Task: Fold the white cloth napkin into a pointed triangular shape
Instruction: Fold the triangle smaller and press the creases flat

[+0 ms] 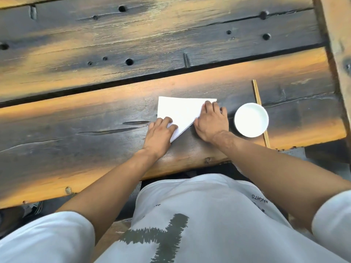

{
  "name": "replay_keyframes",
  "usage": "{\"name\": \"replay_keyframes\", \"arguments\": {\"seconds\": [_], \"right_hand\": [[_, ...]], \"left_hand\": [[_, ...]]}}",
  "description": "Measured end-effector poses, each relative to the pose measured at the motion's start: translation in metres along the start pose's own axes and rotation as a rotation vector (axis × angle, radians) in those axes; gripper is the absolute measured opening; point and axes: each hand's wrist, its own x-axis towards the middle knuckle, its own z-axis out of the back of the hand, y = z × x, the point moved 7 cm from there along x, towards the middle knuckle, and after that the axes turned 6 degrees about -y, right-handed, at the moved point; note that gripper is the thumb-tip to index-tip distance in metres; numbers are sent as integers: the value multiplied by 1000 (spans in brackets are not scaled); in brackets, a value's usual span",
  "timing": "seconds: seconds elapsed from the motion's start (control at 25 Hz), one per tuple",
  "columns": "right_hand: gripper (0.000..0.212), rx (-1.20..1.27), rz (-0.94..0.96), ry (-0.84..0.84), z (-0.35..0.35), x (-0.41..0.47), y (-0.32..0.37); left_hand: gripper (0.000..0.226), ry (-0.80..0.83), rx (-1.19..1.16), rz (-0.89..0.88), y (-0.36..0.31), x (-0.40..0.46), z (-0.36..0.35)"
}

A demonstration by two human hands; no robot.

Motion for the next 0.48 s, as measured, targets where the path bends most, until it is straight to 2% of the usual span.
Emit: {"name": "replay_keyframes", "arguments": {"seconds": [0.16, 0.28, 0.36, 0.48], "right_hand": [[81, 85, 107, 56, -3, 27, -24], [97, 38, 272, 105, -1, 37, -44], [93, 38, 375, 107, 3, 43, -52], [74, 95, 483, 124, 11, 59, -60]], "left_hand": [[44, -31, 136, -24, -28, 0, -9], [62, 35, 157, 10, -54, -3, -29], [66, 75, 146, 51, -76, -3, -39], [61, 118, 96, 152, -108, -1, -49]]}}
